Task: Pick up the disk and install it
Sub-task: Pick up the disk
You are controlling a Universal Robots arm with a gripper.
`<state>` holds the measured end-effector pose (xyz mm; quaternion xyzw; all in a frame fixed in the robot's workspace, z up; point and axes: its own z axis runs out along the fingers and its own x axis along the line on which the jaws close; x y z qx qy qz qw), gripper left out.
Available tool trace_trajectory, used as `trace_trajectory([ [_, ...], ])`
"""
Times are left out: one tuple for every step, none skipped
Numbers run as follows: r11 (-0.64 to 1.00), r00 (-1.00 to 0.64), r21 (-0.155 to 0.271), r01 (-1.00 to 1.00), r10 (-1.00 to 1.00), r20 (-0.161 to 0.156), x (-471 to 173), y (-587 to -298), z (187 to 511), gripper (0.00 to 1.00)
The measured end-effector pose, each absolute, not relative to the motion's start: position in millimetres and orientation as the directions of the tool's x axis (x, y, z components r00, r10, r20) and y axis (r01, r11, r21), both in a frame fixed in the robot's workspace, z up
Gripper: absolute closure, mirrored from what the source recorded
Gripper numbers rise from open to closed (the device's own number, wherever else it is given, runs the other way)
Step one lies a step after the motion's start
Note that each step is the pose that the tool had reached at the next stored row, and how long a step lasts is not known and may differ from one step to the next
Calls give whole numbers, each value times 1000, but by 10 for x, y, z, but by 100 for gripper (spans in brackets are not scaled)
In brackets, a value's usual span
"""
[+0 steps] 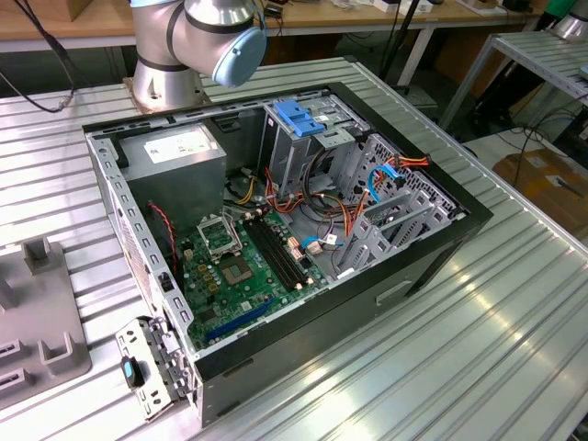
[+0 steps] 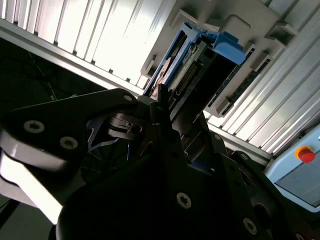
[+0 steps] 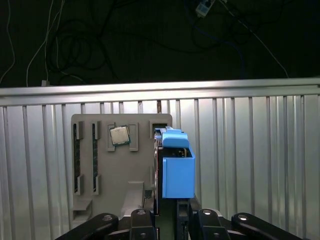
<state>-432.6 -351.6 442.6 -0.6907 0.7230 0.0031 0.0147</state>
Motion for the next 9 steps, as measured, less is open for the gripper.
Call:
trace_trajectory([
  [46,-46,-16,-999,-999,-26,-4326,-3516,4430,65],
  [46,-46,-16,-999,-999,-26,-4326,-3516,4436,65],
  [46,-46,-16,-999,-999,-26,-4325,-3516,4443,65],
  [46,-46,-16,-999,-999,-26,-4326,-3516,4454,65],
  [46,-46,-16,-999,-999,-26,-4325,-3516,4463,65],
  [46,-46,-16,-999,-999,-26,-4325,-3516,4475,65],
  [46,-46,-16,-999,-999,-26,-4326,-3516,4486,65],
  [46,-46,-16,-999,-999,-26,-4325,-3516,4504,65],
  [46,-46,-16,-999,-999,-26,-4326,-3516,4514,65],
])
